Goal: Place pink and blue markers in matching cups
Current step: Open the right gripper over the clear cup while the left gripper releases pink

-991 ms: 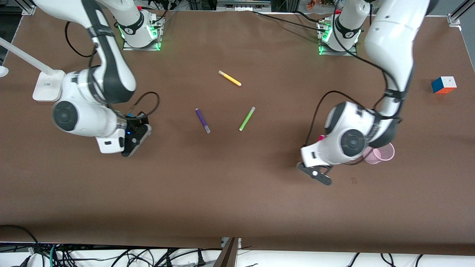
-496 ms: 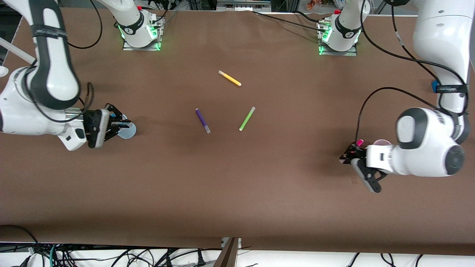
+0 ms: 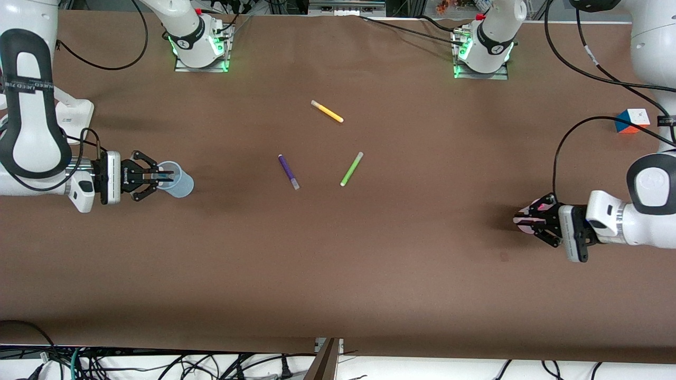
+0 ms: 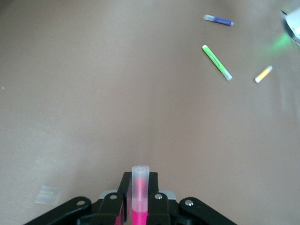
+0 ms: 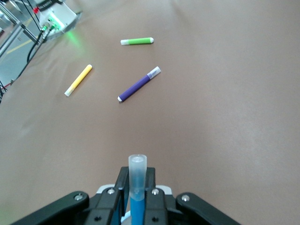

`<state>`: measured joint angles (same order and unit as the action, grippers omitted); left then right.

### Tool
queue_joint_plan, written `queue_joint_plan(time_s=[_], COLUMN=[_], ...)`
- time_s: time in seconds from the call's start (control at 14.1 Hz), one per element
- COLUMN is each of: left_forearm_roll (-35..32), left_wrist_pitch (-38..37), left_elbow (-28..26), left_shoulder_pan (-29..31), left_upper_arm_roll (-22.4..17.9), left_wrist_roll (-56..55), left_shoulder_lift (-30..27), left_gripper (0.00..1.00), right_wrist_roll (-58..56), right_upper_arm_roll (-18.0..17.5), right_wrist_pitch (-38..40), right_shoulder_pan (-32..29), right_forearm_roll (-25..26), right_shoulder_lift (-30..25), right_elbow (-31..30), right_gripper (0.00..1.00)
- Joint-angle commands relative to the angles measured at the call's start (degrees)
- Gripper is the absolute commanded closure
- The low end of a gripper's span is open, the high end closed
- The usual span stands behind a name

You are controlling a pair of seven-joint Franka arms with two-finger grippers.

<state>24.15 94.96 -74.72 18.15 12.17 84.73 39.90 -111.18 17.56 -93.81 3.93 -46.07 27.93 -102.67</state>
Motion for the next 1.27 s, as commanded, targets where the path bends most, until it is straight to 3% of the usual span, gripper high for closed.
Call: queue_joint_plan(time_s=[0.0, 0.14, 0.21, 0.28, 0.5, 0.57, 0.64, 0.71, 0.92, 1.2], left_forearm_roll=[3.3, 6.8, 7.9, 8.3, 8.5, 8.5, 8.6, 8.6, 7.5, 1.7], left_wrist_pitch=[-1.5, -1.7, -2.5, -3.9, -6.3, -7.1, -7.4, -7.4, -7.7, -9.5], left_elbow=[1.4, 0.5, 0.4, 0.4, 0.0, 0.0, -0.3, -0.3, 0.4, 0.9], left_shoulder_pan=[3.3, 5.4, 6.3, 6.5, 8.7, 9.5, 9.6, 10.0, 10.3, 9.6], left_upper_arm_roll=[1.0, 0.8, 0.9, 0.8, 0.8, 0.8, 0.8, 0.7, 0.6, 1.1], left_wrist_roll=[14.1, 21.2, 23.3, 25.2, 27.9, 28.4, 27.9, 27.8, 20.1, 0.8], left_shoulder_lift=[1.2, 1.8, 2.6, 3.4, 4.6, 4.8, 4.9, 4.8, 4.1, -1.0], left_gripper=[0.96, 0.93, 0.90, 0.85, 0.82, 0.69, 0.07, 0.00, 0.00, 0.00], right_wrist_roll=[-2.3, -3.9, -3.6, -3.1, 5.6, 11.4, 17.6, 24.3, 46.3, 67.1], right_upper_arm_roll=[-0.3, -0.4, -0.4, -0.3, -0.3, -0.3, -0.3, -0.4, -0.5, -0.8], right_wrist_pitch=[1.4, 1.3, 1.5, 1.6, 1.6, 1.6, 2.0, 4.7, 9.4, 12.8], right_shoulder_pan=[-0.8, -0.9, -1.0, -1.4, -1.5, -1.5, -1.2, -0.9, -0.6, 2.6], right_forearm_roll=[-3.0, -3.1, -3.1, -3.1, -3.0, -2.4, -1.5, 0.3, 9.5, 22.8], right_shoulder_lift=[0.5, 0.5, 0.5, 0.5, -0.3, -1.1, -1.6, -1.6, -1.4, -1.6], right_elbow=[-0.2, 0.0, 0.1, 0.2, 1.3, 3.0, 5.0, 7.7, 17.2, 23.4], right_gripper=[1.00, 1.00, 0.84, 0.01, 0.00, 0.00, 0.00, 0.00, 0.00, 0.00])
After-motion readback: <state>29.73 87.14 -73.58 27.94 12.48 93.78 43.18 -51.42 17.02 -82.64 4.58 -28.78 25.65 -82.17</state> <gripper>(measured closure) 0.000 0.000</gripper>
